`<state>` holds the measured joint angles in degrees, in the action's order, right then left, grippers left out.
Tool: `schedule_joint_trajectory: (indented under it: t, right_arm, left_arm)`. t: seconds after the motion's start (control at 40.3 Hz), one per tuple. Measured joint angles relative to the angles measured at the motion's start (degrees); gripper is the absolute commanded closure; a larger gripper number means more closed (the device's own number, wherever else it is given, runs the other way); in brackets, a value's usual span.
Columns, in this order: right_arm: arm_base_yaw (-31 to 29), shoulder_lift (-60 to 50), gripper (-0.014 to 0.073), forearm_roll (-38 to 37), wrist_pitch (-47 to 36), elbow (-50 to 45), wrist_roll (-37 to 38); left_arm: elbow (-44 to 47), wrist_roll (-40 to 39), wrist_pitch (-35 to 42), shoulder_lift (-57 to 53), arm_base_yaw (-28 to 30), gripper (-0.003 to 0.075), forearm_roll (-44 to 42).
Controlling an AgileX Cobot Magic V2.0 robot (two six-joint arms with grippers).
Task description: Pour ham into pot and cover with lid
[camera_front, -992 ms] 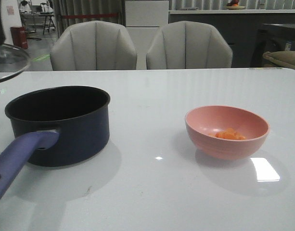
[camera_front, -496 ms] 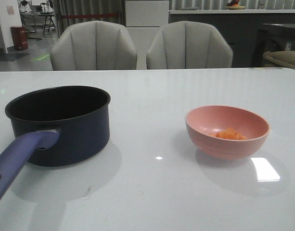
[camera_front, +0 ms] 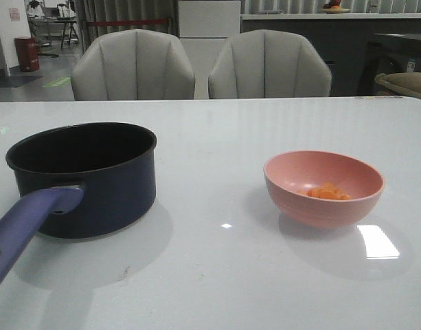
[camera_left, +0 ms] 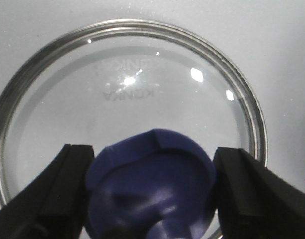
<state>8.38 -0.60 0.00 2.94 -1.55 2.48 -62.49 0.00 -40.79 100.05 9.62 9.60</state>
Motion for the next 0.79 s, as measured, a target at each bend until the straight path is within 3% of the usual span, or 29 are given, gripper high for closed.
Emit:
schedule_joint_trajectory:
  t: [0.298,0.794]
  right_arm:
    - [0.0,0.0,0.045,0.0,0.0,0.0,0.0]
    - [0.0,0.0,0.045,0.0,0.0,0.0,0.0]
  left_arm:
    - [0.0,0.5,0.6,0.6,0.0,0.0102,0.5]
    - [-3.1,0.9,0.7,-2.3,-1.3,0.0094,-3.4]
